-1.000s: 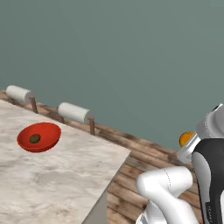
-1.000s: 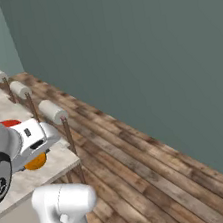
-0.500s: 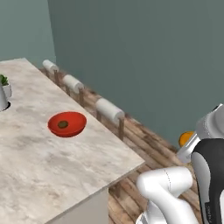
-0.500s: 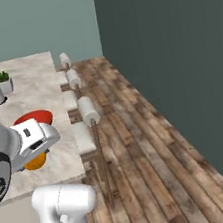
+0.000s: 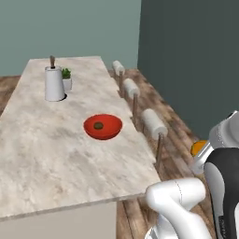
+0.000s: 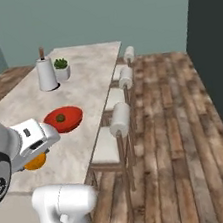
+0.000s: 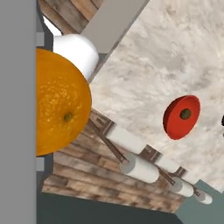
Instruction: Retrieve the kiwi and orange from the fridge and place them into the bowl on the dining table.
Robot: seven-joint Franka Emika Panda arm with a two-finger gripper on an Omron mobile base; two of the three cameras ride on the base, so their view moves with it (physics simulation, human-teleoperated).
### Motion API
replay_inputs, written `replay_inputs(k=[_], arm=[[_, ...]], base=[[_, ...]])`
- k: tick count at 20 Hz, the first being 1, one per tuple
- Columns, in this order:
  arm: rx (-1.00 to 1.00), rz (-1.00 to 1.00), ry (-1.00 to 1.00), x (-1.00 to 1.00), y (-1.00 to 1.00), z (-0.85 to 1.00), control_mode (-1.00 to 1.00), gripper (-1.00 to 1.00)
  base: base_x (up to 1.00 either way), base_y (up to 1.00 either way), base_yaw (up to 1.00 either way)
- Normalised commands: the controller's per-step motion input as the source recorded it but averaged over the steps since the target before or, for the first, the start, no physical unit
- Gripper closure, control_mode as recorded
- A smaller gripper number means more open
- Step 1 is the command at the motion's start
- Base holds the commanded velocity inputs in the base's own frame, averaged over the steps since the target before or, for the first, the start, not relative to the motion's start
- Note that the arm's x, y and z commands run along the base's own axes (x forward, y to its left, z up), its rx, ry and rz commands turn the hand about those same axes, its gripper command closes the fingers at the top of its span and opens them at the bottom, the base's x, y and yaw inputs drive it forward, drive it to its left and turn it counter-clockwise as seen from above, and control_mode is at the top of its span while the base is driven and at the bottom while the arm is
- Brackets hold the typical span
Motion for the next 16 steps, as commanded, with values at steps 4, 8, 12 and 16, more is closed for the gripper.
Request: replay_inputs(k=[4,8,12,16], arm=[[0.00,0.00,0.00,0.00,0.00,0.00,1.00,1.00],[0.00,0.00,0.00,0.00,0.00,0.00,1.00,1.00],[0.00,0.00,0.00,0.00,0.00,0.00,1.00,1.00],[0.00,0.00,0.00,0.00,0.00,0.00,1.00,1.00]], base=[[0.85,-0.73,0.58],[0.43,-0.99,0.45],[0.41,-1.00,0.39],[0.46,-1.00,0.34]])
